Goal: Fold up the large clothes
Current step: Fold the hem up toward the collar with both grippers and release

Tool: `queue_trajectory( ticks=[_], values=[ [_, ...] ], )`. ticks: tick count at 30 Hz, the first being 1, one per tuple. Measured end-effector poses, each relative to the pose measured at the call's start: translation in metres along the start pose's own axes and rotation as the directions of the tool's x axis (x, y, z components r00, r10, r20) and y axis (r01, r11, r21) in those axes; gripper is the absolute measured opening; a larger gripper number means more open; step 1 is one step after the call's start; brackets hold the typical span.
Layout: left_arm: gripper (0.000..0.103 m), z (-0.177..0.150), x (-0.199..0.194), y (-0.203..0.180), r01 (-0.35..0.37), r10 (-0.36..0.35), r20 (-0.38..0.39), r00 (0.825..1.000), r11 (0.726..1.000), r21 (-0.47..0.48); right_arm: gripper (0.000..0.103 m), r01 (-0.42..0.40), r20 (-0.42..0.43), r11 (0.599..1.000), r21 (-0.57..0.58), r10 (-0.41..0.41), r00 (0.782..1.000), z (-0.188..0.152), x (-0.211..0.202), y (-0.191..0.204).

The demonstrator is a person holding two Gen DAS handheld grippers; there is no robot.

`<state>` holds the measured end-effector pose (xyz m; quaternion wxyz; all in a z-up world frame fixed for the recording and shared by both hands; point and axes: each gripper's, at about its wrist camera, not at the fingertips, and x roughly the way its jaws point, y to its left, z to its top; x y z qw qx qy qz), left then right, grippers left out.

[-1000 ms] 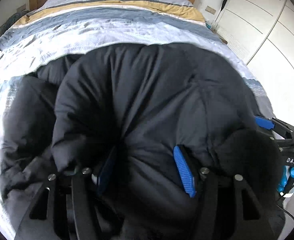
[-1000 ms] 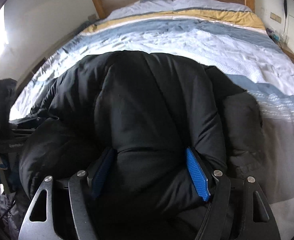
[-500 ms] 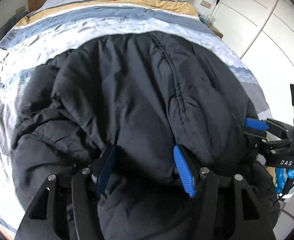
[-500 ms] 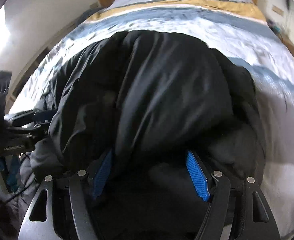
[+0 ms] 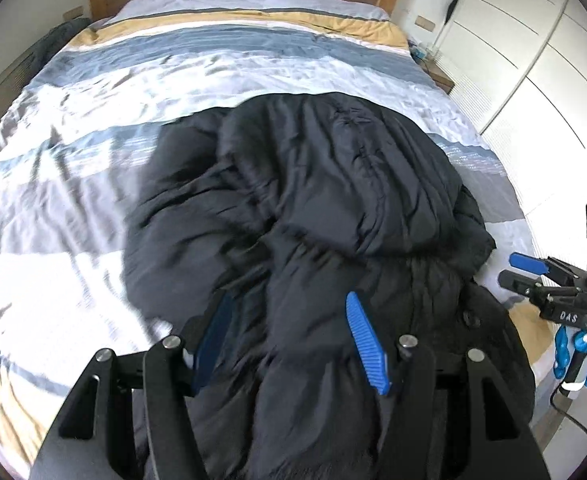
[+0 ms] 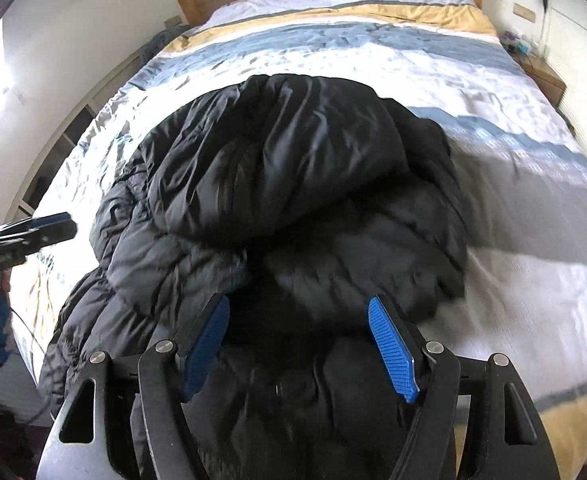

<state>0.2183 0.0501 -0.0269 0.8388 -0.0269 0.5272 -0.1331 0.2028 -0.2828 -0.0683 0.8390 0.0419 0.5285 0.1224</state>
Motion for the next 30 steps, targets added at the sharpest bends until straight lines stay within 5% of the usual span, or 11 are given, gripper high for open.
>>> queue_trajectory(
  ticks=[13, 17, 30],
  values=[
    [0.058, -0.083, -0.088, 0.111, -0.122, 0.12, -0.022, 0.993, 0.977, -0.175, 0.071, 0.06, -0.019, 0.991, 0.12, -0.058, 0.998, -0.071, -0.061, -0.028],
    [0.067, -0.109, -0.095, 0.134, -0.142, 0.136, -0.04, 0.99, 0.966, -0.217, 0.074, 0.08, -0.01, 0.984, 0.16, -0.079, 0.997, -0.088, -0.078, -0.037],
    [0.068, -0.186, -0.075, 0.17, -0.148, 0.115, -0.113, 0.987, 0.925, -0.349, 0.09, 0.206, -0.094, 0.932, 0.298, -0.186, 0.978, -0.152, -0.114, -0.08]
  ],
)
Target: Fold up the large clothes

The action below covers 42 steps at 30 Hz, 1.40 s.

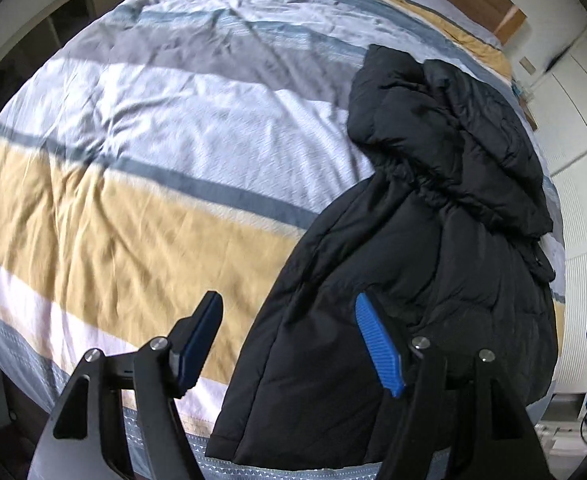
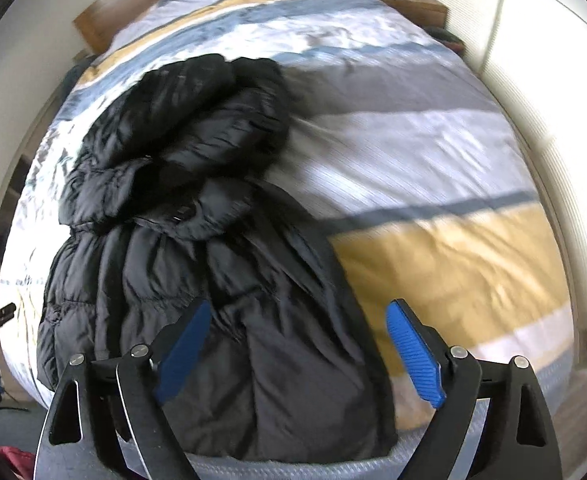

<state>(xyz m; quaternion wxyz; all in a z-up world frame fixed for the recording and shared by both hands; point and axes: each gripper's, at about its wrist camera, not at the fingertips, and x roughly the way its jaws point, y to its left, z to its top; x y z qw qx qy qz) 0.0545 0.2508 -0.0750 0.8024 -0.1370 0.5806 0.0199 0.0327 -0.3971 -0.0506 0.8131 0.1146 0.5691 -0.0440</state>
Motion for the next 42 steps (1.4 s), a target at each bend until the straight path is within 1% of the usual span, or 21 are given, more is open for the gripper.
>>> queue_trajectory(
  ticks=[4, 9, 14, 16, 20, 23, 25, 29, 31, 32, 33, 34, 35, 36, 37, 38, 39, 40, 42],
  values=[
    [0.068, -0.005, 0.005, 0.013, 0.006, -0.005, 0.019, 1.0, 0.999, -0.052, 0.093, 0.022, -0.029, 0.999, 0.033, -0.021, 0.999, -0.013, 0.003, -0.017],
    [0.068, -0.013, 0.013, 0.023, 0.001, -0.001, 0.009, 1.0, 0.996, -0.089, 0.095, 0.014, -0.086, 0.998, 0.063, -0.008, 0.996, -0.03, 0.018, -0.028],
    [0.068, -0.026, 0.03, 0.032, 0.035, -0.041, -0.045, 0.998, 0.993, -0.116, 0.096, -0.008, -0.151, 0.996, 0.09, 0.021, 0.988, -0.046, 0.042, -0.033],
    [0.068, -0.035, 0.042, 0.034, 0.022, -0.03, -0.077, 0.997, 0.994, -0.11, 0.096, -0.01, -0.168, 0.995, 0.103, 0.028, 0.985, -0.052, 0.053, -0.037],
    [0.068, -0.051, 0.065, 0.036, 0.058, -0.07, -0.118, 0.991, 0.993, -0.104, 0.096, -0.036, -0.203, 0.991, 0.13, 0.063, 0.977, -0.062, 0.076, -0.043],
    [0.068, -0.065, 0.085, 0.04, 0.085, -0.107, -0.161, 0.981, 0.987, -0.14, 0.096, -0.041, -0.249, 0.992, 0.116, 0.069, 0.966, -0.069, 0.096, -0.046],
    [0.068, -0.078, 0.094, 0.041, 0.13, -0.164, -0.187, 0.968, 0.975, -0.181, 0.096, -0.069, -0.272, 0.989, 0.129, 0.103, 0.957, -0.076, 0.108, -0.048],
    [0.068, -0.096, 0.097, 0.036, 0.174, -0.221, -0.222, 0.95, 0.961, -0.213, 0.097, -0.125, -0.316, 0.98, 0.156, 0.169, 0.934, -0.089, 0.121, -0.047],
    [0.068, -0.099, 0.095, 0.03, 0.188, -0.237, -0.231, 0.944, 0.959, -0.214, 0.097, -0.149, -0.333, 0.977, 0.152, 0.192, 0.923, -0.093, 0.123, -0.044],
    [0.068, -0.1, 0.095, 0.027, 0.196, -0.244, -0.235, 0.941, 0.958, -0.211, 0.095, -0.16, -0.347, 0.975, 0.152, 0.205, 0.915, -0.095, 0.123, -0.042],
    [0.066, -0.1, 0.095, 0.021, 0.207, -0.254, -0.244, 0.936, 0.958, -0.2, 0.086, -0.169, -0.357, 0.973, 0.156, 0.215, 0.909, -0.097, 0.123, -0.041],
    [0.066, -0.101, 0.093, 0.015, 0.211, -0.253, -0.249, 0.935, 0.96, -0.183, 0.08, -0.177, -0.362, 0.971, 0.159, 0.224, 0.905, -0.099, 0.123, -0.04],
    [0.063, -0.101, 0.093, 0.011, 0.21, -0.249, -0.25, 0.936, 0.962, -0.172, 0.069, -0.191, -0.364, 0.968, 0.165, 0.24, 0.9, -0.099, 0.121, -0.04],
    [0.049, -0.102, 0.091, 0.008, 0.211, -0.248, -0.25, 0.936, 0.963, -0.167, 0.058, -0.198, -0.365, 0.966, 0.167, 0.248, 0.897, -0.099, 0.118, -0.038],
    [0.037, -0.103, 0.09, 0.006, 0.21, -0.251, -0.251, 0.935, 0.961, -0.18, 0.054, -0.214, -0.367, 0.962, 0.167, 0.262, 0.893, -0.098, 0.115, -0.037],
    [0.033, -0.101, 0.089, 0.004, 0.208, -0.252, -0.253, 0.934, 0.96, -0.189, 0.045, -0.226, -0.37, 0.961, 0.162, 0.271, 0.889, -0.098, 0.112, -0.034],
    [0.026, -0.101, 0.087, 0.002, 0.202, -0.248, -0.254, 0.935, 0.96, -0.193, 0.039, -0.232, -0.372, 0.96, 0.157, 0.275, 0.887, -0.098, 0.11, -0.032],
    [0.02, -0.1, 0.084, -0.001, 0.196, -0.24, -0.256, 0.937, 0.963, -0.185, 0.036, -0.243, -0.377, 0.958, 0.15, 0.282, 0.882, -0.098, 0.107, -0.03],
    [0.014, -0.094, 0.078, -0.012, 0.179, -0.213, -0.269, 0.939, 0.973, -0.146, 0.027, -0.256, -0.382, 0.958, 0.132, 0.288, 0.878, -0.097, 0.101, -0.024]
  ],
)
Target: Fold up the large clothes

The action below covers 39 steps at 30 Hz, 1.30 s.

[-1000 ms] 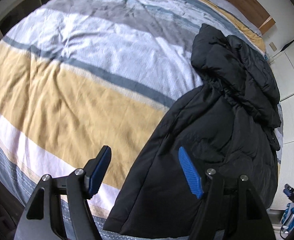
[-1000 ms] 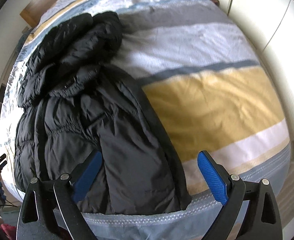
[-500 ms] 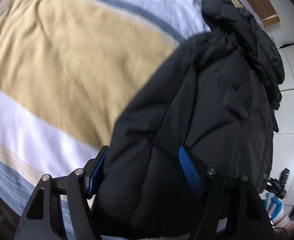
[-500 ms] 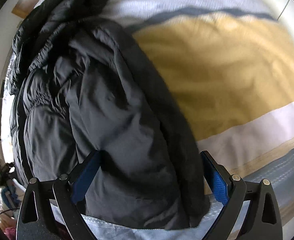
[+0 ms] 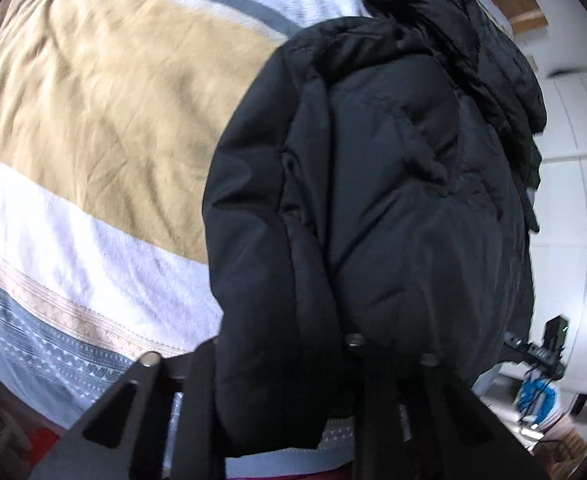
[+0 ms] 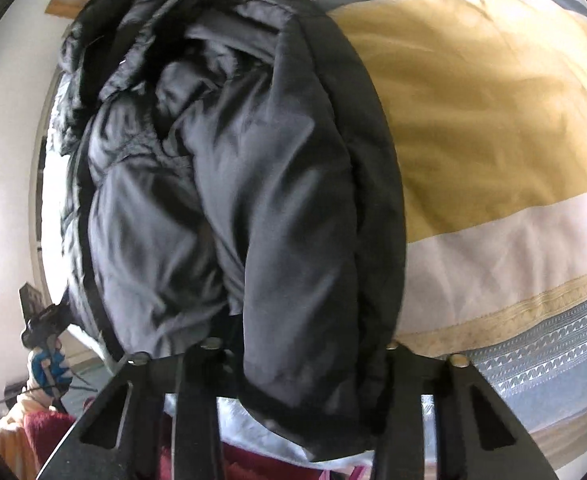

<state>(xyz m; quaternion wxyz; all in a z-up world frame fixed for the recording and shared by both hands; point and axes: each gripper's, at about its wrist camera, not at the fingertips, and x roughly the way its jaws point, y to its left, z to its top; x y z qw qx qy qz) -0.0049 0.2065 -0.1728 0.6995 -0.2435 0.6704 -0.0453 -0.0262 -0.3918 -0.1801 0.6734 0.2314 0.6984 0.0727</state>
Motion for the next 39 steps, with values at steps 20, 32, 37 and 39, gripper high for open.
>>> queue_trajectory(
  ticks=[20, 32, 37, 39],
  values=[
    [0.009, 0.087, -0.137, -0.076, 0.078, -0.099, 0.218, 0.971, 0.992, 0.102, 0.012, -0.089, 0.313, 0.988, -0.126, 0.125, 0.941, 0.065, -0.146, 0.072],
    [0.009, 0.214, -0.215, -0.112, 0.266, -0.289, 0.386, 0.876, 0.957, 0.114, 0.011, -0.144, 0.558, 0.985, -0.1, 0.175, 0.811, 0.18, -0.219, 0.117],
    [0.009, 0.279, -0.207, -0.137, 0.246, -0.272, 0.396, 0.877, 0.962, 0.116, 0.011, -0.192, 0.594, 0.981, 0.007, 0.15, 0.79, 0.243, -0.212, 0.122],
    [0.009, 0.303, -0.196, -0.144, 0.24, -0.26, 0.401, 0.878, 0.966, 0.102, 0.012, -0.214, 0.597, 0.975, 0.064, 0.134, 0.791, 0.263, -0.206, 0.118]
  ],
)
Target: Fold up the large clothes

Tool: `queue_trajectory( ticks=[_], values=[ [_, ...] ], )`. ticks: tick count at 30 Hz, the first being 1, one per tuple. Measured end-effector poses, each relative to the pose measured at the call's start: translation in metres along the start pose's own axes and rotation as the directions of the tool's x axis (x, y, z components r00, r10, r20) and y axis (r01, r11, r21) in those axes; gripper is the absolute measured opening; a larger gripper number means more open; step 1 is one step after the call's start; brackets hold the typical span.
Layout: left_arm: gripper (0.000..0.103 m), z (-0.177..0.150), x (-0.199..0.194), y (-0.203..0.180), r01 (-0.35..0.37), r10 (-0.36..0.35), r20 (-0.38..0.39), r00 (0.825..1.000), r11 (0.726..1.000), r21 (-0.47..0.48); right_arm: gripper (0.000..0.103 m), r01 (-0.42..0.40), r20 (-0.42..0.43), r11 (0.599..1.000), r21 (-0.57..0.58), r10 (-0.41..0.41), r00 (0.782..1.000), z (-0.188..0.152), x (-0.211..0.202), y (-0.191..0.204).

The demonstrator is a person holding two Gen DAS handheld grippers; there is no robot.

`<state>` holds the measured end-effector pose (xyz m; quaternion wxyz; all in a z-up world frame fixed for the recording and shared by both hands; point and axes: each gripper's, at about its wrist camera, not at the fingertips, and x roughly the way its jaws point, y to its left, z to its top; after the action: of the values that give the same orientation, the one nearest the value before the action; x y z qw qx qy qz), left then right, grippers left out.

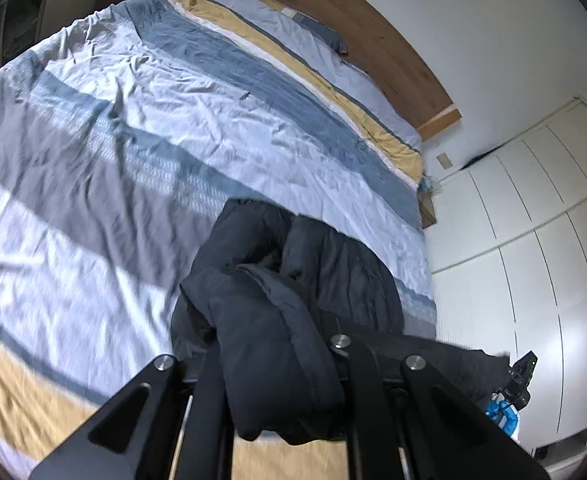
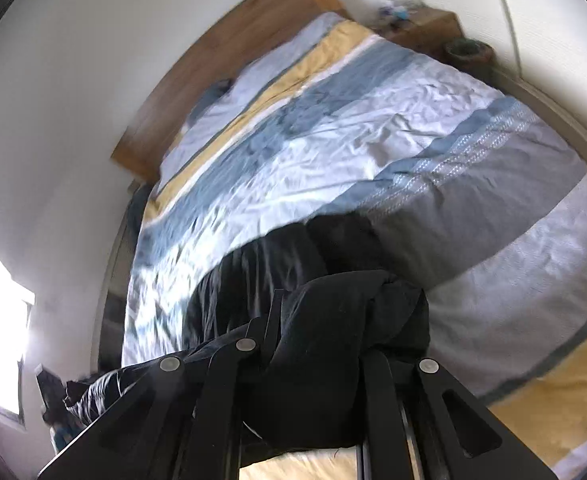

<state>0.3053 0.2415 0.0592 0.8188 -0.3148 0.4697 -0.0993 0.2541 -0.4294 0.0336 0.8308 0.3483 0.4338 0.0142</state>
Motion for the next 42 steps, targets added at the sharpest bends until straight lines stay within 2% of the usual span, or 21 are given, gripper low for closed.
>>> queue_trajectory(
  ticks=[2, 5, 11, 13, 16, 21, 23, 25, 26, 27, 28, 32, 36, 39, 42],
  values=[
    [0.009, 0.017, 0.024, 0.001, -0.02, 0.02, 0.002, 1.0, 1.0, -0.007, 0.012, 0.03, 0.003, 0.997, 0.066, -0.03, 1.0, 0.019, 0.026, -0.004],
    [0.01, 0.046, 0.066, 0.009, -0.055, 0.055, -0.004, 0.998, 0.998, -0.025, 0.013, 0.063, 0.003, 0.993, 0.104, -0.064, 0.998, 0.044, 0.063, -0.005],
    [0.015, 0.078, 0.155, 0.042, -0.094, 0.091, -0.034, 0.995, 0.985, -0.143, 0.016, 0.108, -0.043, 0.964, 0.243, -0.101, 0.994, 0.071, 0.143, -0.025],
    [0.019, 0.081, 0.184, 0.055, -0.11, 0.102, -0.053, 0.993, 0.978, -0.178, 0.017, 0.148, -0.063, 0.96, 0.239, -0.136, 0.989, 0.074, 0.165, -0.029],
    [0.025, 0.08, 0.219, 0.078, -0.099, 0.082, -0.082, 0.993, 0.964, -0.247, 0.017, 0.221, -0.097, 0.958, 0.184, -0.206, 0.974, 0.074, 0.195, -0.031],
    [0.03, 0.073, 0.245, 0.1, -0.052, 0.028, -0.077, 0.997, 0.941, -0.335, 0.021, 0.251, -0.122, 0.955, 0.16, -0.234, 0.965, 0.069, 0.218, -0.039],
    [0.035, 0.073, 0.244, 0.105, -0.01, -0.012, -0.058, 0.998, 0.927, -0.376, 0.03, 0.24, -0.127, 0.959, 0.15, -0.222, 0.967, 0.07, 0.22, -0.039],
    [0.043, 0.075, 0.237, 0.11, 0.049, -0.063, -0.019, 0.998, 0.905, -0.423, 0.047, 0.2, -0.116, 0.968, 0.148, -0.184, 0.976, 0.072, 0.216, -0.038],
    [0.044, 0.077, 0.231, 0.11, 0.063, -0.073, -0.005, 0.997, 0.9, -0.432, 0.062, 0.174, -0.101, 0.973, 0.152, -0.16, 0.982, 0.074, 0.21, -0.036],
    [0.05, 0.08, 0.223, 0.111, 0.077, -0.079, 0.015, 0.997, 0.897, -0.435, 0.07, 0.152, -0.082, 0.976, 0.157, -0.14, 0.987, 0.077, 0.203, -0.035],
    [0.055, 0.084, 0.213, 0.11, 0.084, -0.076, 0.036, 0.996, 0.896, -0.436, 0.072, 0.136, -0.067, 0.977, 0.162, -0.127, 0.99, 0.079, 0.197, -0.033],
    [0.058, 0.102, 0.166, 0.113, 0.098, -0.049, 0.119, 0.992, 0.888, -0.449, 0.075, 0.09, 0.005, 0.982, 0.168, -0.092, 0.996, 0.093, 0.165, -0.026],
    [0.058, 0.107, 0.129, 0.097, 0.003, 0.037, 0.103, 0.994, 0.935, -0.355, 0.077, 0.105, 0.106, 0.993, 0.05, -0.11, 0.988, 0.103, 0.121, -0.002],
    [0.058, 0.094, 0.106, 0.072, -0.063, 0.087, 0.095, 0.992, 0.97, -0.234, 0.078, 0.137, 0.126, 0.987, -0.079, -0.127, 0.984, 0.097, 0.105, 0.021],
    [0.058, 0.068, 0.1, 0.048, -0.093, 0.106, 0.084, 0.991, 0.985, -0.148, 0.078, 0.152, 0.108, 0.96, -0.236, -0.129, 0.986, 0.07, 0.102, 0.051]
  ],
)
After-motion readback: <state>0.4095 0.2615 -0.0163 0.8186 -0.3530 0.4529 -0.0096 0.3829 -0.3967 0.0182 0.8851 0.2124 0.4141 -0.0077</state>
